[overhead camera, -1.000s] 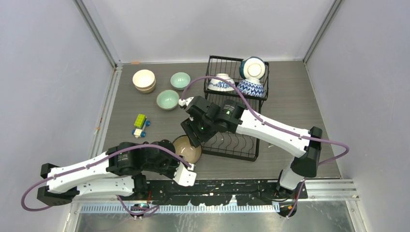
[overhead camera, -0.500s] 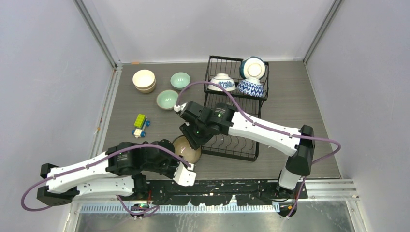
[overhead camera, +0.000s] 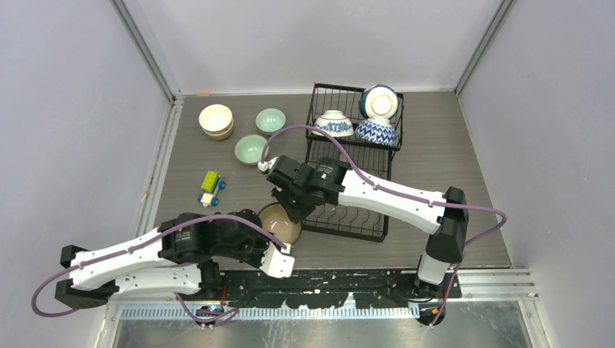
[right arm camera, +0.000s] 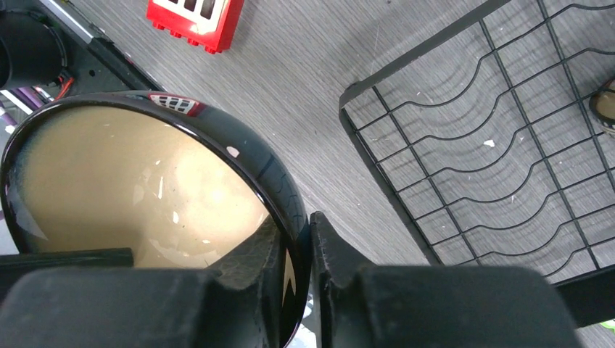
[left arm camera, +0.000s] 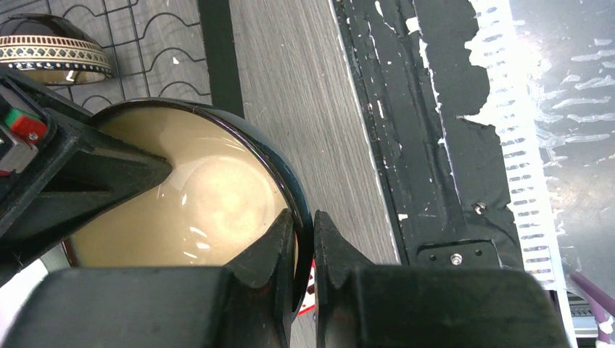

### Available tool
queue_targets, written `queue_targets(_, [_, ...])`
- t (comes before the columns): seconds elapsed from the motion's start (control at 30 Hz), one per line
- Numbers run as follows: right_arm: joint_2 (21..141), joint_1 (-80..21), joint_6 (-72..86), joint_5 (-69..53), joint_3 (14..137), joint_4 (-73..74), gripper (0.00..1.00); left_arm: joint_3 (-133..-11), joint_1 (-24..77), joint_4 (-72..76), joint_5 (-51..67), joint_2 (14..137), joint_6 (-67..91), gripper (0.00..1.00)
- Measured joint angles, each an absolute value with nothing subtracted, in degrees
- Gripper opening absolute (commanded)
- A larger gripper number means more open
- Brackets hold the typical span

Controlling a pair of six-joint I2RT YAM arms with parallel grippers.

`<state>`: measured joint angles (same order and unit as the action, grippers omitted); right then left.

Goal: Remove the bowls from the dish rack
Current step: Place the bowl at the center of the board.

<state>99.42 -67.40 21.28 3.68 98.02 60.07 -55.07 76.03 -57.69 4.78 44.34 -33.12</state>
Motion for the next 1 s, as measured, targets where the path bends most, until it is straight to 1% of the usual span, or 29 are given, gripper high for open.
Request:
queue_targets(0.1, [99.44, -67.37, 21.89, 4.60, 98.02, 59.77, 0.02, -55.07, 76.03, -57.21, 4.71, 44.34, -32.77, 0.00])
queue_targets(0.17, [99.44, -67.40, 22.00, 4.82, 98.02, 59.77, 0.01, -55.07, 76.03, -57.06, 4.58, 44.21, -32.56, 0.04])
queue_targets(0.23, [99.44, -67.44, 22.06, 4.89, 98.02, 59.66, 0.01, -55.07, 76.03, -57.10, 4.34, 44.18, -32.27, 0.15])
queue_targets(0.3, [99.42, -67.46, 22.15, 4.91, 98.02, 59.61, 0.01, -55.07, 76.12, -57.08, 4.05, 44.18, -31.90, 0.29])
queue_targets(0.37, [99.42, -67.46, 22.31, 5.21, 97.89, 59.44, 0.01, -55.11, 76.12, -56.71, 3.55, 44.21, -31.88, 0.48])
queue_targets(0.43, [99.42, -67.61, 22.33, 5.93, 97.01, 59.22, 0.01, -55.51, 76.12, -55.83, 2.72, 44.23, -31.55, 0.65])
queue_targets(0.47, [99.42, -67.70, 22.41, 6.37, 96.42, 59.20, 0.01, -55.83, 76.12, -55.55, 2.33, 44.23, -31.46, 0.85])
queue_targets(0.5, [99.39, -67.79, 22.59, 6.90, 95.77, 59.18, 0.01, -56.27, 76.12, -55.16, 1.56, 44.21, -30.57, 0.98])
queue_targets(0.57, [99.37, -67.94, 23.16, 8.29, 94.48, 58.98, 0.01, -56.75, 76.12, -54.17, 0.01, 43.86, -29.78, 1.00])
queue_targets(0.77, [98.17, -68.10, 26.17, 12.49, 91.90, 56.49, 0.01, -56.77, 76.12, -51.57, -6.52, 37.89, -25.87, 1.00])
queue_targets(0.9, [95.42, -68.07, 27.42, 16.27, 90.39, 54.74, 0.01, -57.08, 76.12, -50.39, -11.16, 34.00, -21.93, 1.00])
queue_targets(1.0, [92.68, -68.01, 27.77, 18.83, 88.86, 53.28, 0.01, -57.95, 76.12, -50.26, -14.72, 34.11, -17.30, 1.00])
